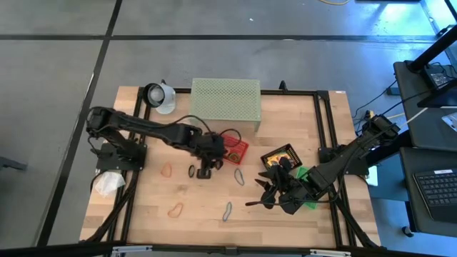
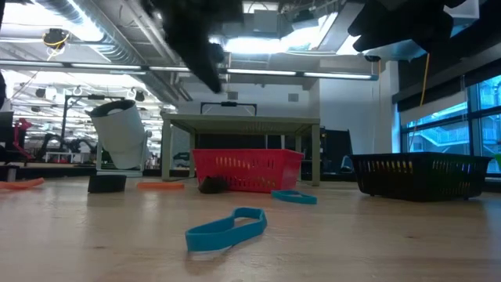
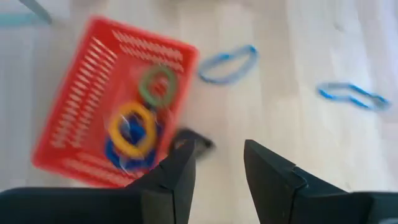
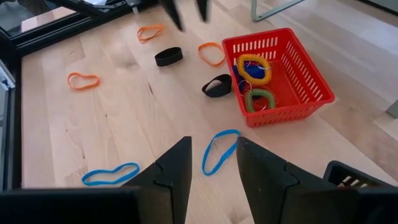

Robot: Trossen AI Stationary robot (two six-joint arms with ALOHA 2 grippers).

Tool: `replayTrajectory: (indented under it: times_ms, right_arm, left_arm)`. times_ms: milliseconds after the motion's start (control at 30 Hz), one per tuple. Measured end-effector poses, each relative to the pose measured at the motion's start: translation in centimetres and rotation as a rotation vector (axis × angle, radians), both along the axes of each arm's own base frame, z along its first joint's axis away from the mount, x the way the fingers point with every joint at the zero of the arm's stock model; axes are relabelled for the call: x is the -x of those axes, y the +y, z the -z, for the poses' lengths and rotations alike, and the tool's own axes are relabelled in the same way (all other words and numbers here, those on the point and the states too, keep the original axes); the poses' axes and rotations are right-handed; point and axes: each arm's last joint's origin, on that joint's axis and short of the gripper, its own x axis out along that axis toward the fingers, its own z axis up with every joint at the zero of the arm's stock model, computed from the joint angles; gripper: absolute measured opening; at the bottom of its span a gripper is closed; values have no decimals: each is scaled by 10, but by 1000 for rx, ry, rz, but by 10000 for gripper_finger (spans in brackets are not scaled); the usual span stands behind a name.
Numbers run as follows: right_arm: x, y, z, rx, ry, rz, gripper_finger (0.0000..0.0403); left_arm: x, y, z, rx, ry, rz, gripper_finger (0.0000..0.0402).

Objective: Pick & Place Office Desk Supplies
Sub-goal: Put the orange rubber band into the green bin

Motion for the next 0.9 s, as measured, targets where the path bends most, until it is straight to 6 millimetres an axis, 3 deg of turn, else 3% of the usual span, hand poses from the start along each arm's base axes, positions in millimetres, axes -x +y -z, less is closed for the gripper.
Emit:
replayTrajectory:
  times_ms: [267,433,633,900]
  right_arm:
    - [0,0,0,12,4,-12,127]
    - [0,0,0,11,1,-13,127]
    - [0,0,0,14,1,-16,127]
    - [-1,0,-1,15,1,-17,127]
  left_arm:
    - [55,-23,-34,32,96,-106,130]
    - [91,-29,-42,-58,207,-295,130]
    - [124,-34,-13,-8,277,-462,130]
    - [147,-47,32,105,339,-409,130]
